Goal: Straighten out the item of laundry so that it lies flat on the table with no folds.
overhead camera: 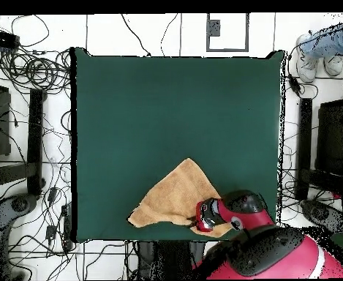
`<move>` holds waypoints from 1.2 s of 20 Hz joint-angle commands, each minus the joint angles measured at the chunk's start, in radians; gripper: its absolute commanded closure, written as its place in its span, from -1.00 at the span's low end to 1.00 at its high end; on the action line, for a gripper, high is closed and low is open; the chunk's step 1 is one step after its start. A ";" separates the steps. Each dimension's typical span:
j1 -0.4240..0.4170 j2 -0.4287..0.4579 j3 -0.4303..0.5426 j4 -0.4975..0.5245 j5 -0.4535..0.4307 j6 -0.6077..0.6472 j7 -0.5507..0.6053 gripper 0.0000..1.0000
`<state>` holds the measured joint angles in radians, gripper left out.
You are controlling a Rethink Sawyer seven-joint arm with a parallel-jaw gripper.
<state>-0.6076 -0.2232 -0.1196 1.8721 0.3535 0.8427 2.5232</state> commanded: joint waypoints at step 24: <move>0.077 0.051 -0.024 -0.062 -0.065 -0.007 0.025 1.00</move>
<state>-0.5990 -0.1659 -0.1290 1.9044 0.3789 0.8755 2.5232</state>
